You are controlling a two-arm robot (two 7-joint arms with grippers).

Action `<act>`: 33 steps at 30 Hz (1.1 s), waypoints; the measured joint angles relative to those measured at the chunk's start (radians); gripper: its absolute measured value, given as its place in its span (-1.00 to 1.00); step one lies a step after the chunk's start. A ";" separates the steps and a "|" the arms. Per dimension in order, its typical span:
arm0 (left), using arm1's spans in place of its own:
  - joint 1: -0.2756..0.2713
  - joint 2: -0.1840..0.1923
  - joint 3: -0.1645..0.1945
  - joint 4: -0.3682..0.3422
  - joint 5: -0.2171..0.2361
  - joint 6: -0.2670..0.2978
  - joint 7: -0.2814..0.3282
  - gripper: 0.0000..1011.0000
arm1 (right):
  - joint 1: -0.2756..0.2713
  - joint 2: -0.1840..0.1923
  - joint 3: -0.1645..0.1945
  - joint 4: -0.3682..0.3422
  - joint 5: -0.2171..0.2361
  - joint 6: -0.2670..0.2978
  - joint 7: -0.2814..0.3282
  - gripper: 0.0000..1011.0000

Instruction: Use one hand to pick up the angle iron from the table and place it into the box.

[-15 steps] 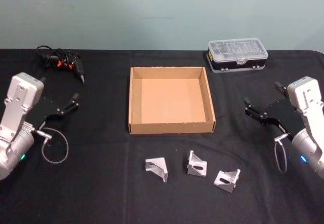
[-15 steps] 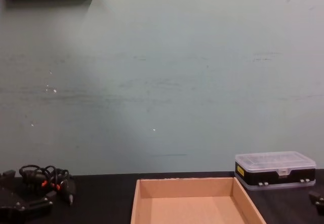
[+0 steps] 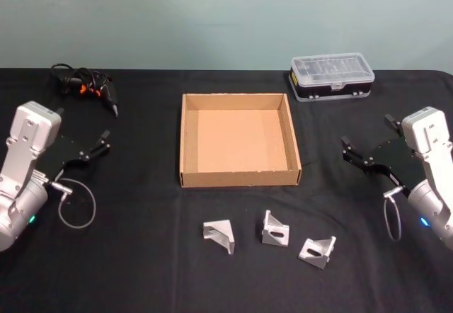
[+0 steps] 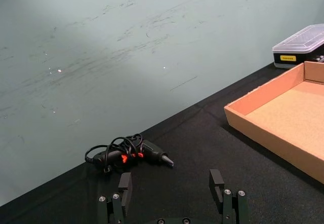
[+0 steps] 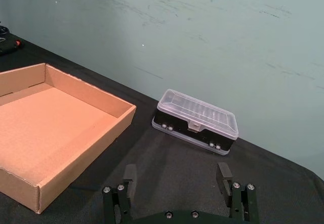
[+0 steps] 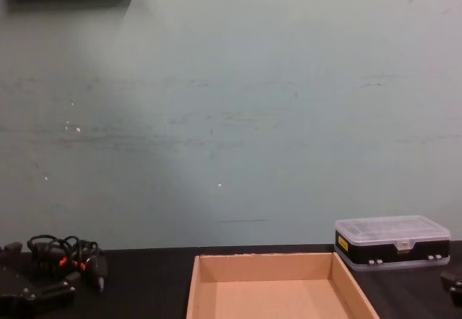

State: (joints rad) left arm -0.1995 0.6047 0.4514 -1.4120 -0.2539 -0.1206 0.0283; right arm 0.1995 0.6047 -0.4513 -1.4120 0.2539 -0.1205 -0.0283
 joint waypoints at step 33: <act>0.000 0.000 0.000 0.000 0.000 0.000 0.000 0.98 | 0.000 0.000 0.000 0.000 0.000 0.000 0.000 0.98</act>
State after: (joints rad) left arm -0.1996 0.6047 0.4514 -1.4120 -0.2539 -0.1205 0.0283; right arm 0.1995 0.6047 -0.4514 -1.4120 0.2539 -0.1206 -0.0283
